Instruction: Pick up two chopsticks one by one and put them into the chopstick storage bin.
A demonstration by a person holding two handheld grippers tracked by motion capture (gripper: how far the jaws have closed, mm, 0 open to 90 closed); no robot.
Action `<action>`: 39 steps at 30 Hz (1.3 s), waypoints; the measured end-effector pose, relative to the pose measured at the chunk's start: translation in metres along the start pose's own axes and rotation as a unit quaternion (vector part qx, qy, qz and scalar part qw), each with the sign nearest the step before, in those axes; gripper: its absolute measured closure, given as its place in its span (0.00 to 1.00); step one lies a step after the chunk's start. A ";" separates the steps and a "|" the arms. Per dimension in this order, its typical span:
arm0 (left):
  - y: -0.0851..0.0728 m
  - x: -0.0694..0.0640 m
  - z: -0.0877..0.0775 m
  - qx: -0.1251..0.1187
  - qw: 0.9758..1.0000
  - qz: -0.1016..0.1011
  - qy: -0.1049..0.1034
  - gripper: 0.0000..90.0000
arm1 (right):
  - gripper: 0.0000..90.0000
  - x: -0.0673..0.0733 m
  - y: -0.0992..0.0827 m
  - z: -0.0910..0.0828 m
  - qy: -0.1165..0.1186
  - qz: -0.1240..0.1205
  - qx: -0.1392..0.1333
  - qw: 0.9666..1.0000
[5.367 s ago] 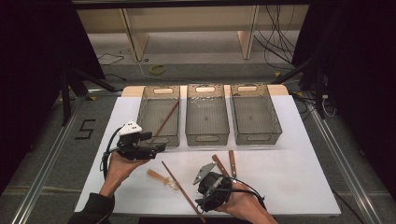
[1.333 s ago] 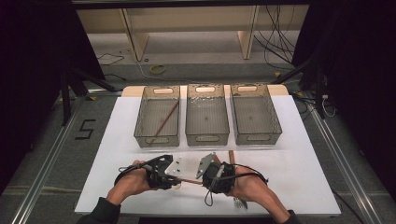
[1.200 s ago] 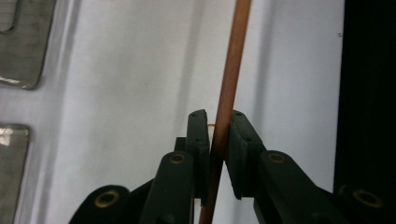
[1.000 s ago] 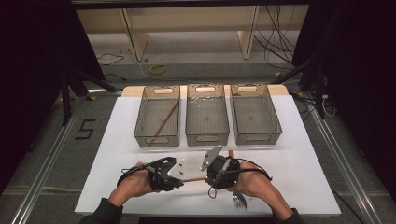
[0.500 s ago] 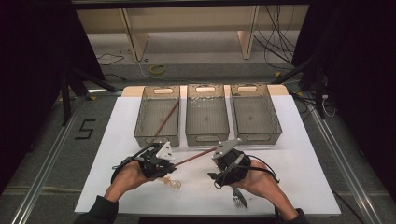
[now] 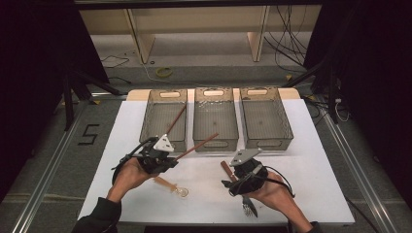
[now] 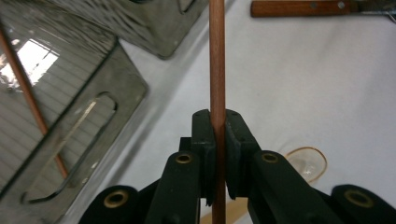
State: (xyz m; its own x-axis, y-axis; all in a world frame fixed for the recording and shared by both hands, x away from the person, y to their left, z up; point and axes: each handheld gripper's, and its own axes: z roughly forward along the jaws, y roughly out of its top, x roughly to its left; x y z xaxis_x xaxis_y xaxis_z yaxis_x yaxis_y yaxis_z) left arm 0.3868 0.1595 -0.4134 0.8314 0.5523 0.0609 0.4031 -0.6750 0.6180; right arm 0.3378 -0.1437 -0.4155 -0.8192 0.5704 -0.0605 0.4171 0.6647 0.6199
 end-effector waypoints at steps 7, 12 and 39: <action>0.006 0.014 -0.005 -0.019 0.999 -0.032 0.010 0.93 | 0.37 -0.005 -0.011 -0.001 0.003 0.025 -0.015 1.000; 0.011 0.024 -0.007 -0.030 0.998 -0.048 0.017 0.93 | 0.36 -0.008 -0.016 -0.002 0.001 0.033 -0.018 0.999; 0.040 0.100 0.002 -0.050 0.986 -0.142 0.067 0.93 | 0.35 -0.006 -0.026 -0.001 0.012 0.045 -0.031 0.998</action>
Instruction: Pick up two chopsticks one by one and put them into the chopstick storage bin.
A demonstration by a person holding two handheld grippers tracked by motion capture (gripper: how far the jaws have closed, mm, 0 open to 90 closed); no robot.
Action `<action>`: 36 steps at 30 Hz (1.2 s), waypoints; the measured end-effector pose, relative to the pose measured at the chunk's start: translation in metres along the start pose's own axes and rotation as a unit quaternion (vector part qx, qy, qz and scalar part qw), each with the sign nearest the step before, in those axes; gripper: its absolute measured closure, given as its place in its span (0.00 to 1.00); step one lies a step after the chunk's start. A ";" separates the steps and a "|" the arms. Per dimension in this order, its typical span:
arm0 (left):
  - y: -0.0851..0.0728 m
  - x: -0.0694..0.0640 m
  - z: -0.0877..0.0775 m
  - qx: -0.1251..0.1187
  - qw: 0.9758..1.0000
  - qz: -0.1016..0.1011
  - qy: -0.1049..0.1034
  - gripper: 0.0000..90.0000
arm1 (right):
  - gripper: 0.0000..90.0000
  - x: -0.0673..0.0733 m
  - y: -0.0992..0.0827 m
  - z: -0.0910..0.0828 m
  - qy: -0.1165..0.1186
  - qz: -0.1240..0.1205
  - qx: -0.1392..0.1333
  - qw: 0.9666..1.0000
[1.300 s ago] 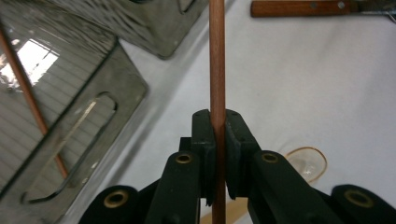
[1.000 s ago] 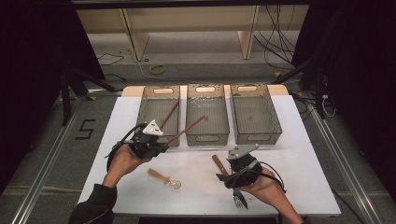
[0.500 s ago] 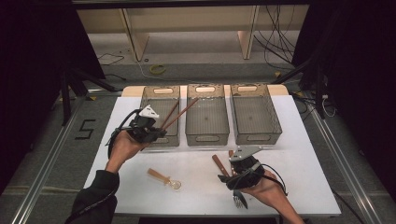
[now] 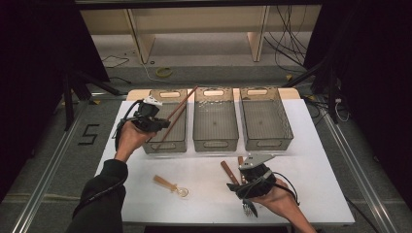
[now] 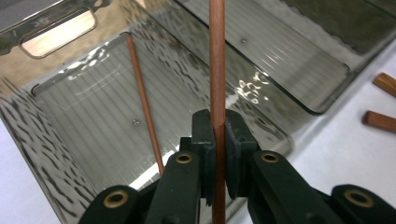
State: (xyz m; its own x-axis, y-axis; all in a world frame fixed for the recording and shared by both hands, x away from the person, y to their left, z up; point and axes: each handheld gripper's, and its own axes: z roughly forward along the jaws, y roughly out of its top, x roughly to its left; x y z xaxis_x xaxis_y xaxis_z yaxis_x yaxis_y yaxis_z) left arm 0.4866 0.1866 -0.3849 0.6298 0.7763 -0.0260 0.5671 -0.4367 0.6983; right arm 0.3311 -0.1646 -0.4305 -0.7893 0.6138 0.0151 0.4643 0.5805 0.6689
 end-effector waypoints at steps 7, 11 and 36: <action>0.002 0.017 0.012 -0.004 0.999 -0.037 0.012 0.93 | 0.35 0.002 -0.001 0.002 0.005 -0.004 0.007 1.000; 0.001 0.025 0.018 -0.002 0.998 -0.054 0.012 0.93 | 0.35 0.001 -0.001 0.001 0.006 -0.005 0.005 1.000; -0.016 0.043 0.043 0.033 0.994 -0.103 0.029 0.93 | 0.35 0.001 -0.004 0.001 0.012 -0.004 0.009 1.000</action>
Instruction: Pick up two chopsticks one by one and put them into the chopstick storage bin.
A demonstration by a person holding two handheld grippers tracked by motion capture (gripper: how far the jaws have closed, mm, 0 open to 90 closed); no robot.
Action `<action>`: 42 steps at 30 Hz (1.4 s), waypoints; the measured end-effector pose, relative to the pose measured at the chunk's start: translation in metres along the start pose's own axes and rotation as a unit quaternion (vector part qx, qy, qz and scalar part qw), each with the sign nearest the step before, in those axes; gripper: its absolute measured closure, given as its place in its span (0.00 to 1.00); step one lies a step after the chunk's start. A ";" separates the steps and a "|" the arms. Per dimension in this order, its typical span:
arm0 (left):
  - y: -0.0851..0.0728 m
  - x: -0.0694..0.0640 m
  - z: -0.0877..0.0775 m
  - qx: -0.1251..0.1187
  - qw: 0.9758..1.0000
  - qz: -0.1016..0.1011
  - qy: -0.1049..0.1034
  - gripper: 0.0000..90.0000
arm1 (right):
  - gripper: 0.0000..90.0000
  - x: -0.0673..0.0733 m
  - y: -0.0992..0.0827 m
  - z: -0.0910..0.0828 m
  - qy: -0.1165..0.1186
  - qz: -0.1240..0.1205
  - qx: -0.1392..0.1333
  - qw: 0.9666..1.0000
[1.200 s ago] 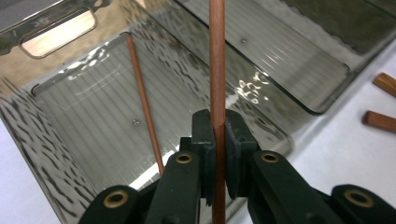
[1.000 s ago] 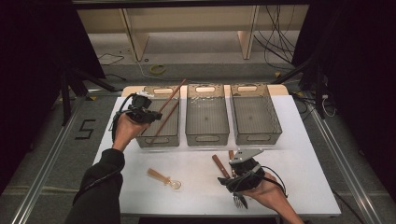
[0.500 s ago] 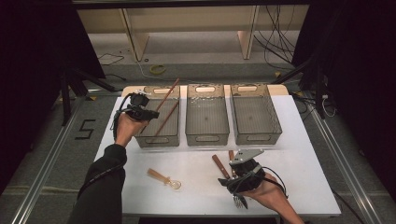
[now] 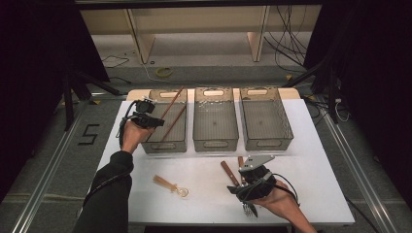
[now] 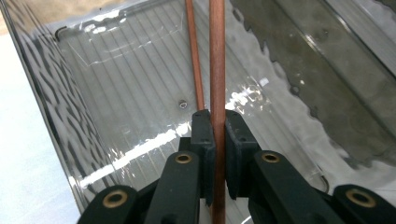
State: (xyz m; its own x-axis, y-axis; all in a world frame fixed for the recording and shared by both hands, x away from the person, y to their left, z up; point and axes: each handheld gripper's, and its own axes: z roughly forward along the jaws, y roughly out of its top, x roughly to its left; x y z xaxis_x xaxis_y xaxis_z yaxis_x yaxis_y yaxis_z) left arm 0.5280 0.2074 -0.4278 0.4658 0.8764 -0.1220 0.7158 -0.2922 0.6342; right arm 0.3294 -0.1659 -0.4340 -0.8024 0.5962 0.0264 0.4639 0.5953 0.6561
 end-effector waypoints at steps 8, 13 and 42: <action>-0.002 0.002 0.001 0.000 1.000 -0.017 0.000 0.75 | 0.35 0.000 0.000 0.000 0.002 -0.002 0.001 1.000; -0.001 -0.005 -0.014 -0.009 1.000 -0.010 -0.018 0.56 | 0.35 -0.001 0.000 0.000 0.000 0.003 0.000 1.000; -0.062 -0.075 -0.070 0.006 0.968 0.218 -0.124 0.23 | 0.35 -0.007 -0.008 -0.008 -0.008 0.019 -0.019 1.000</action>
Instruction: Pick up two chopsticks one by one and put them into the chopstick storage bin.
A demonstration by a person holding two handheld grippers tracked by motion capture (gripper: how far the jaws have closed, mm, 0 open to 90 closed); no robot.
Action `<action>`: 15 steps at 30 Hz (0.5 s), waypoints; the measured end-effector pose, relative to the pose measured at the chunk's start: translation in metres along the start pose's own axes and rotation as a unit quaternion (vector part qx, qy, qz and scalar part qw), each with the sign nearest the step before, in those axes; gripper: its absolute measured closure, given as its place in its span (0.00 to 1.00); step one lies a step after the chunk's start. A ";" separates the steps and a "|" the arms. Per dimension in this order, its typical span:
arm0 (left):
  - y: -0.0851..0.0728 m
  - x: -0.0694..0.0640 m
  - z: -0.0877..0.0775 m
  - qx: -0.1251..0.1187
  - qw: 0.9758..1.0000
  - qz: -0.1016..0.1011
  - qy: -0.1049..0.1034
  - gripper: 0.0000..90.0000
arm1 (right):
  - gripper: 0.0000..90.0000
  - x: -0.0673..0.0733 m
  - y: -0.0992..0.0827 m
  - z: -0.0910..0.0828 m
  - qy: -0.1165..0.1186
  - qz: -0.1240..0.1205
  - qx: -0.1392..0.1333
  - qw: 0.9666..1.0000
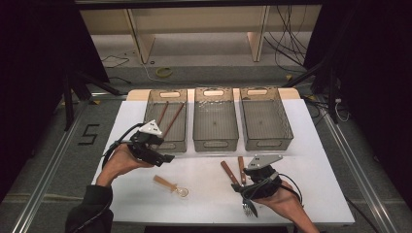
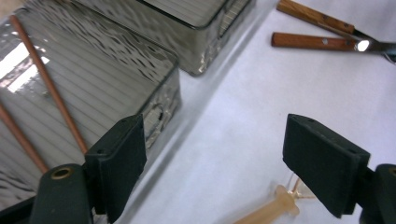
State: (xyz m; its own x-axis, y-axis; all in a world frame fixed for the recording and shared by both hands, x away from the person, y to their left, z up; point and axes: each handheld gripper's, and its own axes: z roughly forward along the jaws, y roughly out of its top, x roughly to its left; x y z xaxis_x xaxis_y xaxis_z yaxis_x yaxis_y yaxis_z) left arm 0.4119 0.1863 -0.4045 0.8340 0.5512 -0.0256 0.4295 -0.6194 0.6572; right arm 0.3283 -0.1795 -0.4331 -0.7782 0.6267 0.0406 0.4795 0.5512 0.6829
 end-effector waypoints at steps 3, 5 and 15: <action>-0.003 -0.004 0.002 0.017 1.000 0.008 -0.001 0.23 | 0.35 -0.001 -0.001 0.000 0.000 0.001 0.000 1.000; -0.004 -0.006 0.003 0.026 1.000 0.015 -0.003 0.22 | 0.35 -0.001 -0.002 0.001 0.000 0.002 -0.001 1.000; -0.006 -0.018 0.010 0.060 0.997 0.044 -0.010 0.22 | 0.35 -0.005 -0.007 -0.001 -0.002 0.011 -0.005 1.000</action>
State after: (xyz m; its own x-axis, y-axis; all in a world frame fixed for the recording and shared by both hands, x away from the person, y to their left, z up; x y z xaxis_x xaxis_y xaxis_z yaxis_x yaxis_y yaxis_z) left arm 0.3977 0.1746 -0.4154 0.8765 0.4811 0.0132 0.3911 -0.7278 0.5633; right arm 0.3285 -0.1870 -0.4379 -0.7662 0.6404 0.0526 0.4921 0.5322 0.6889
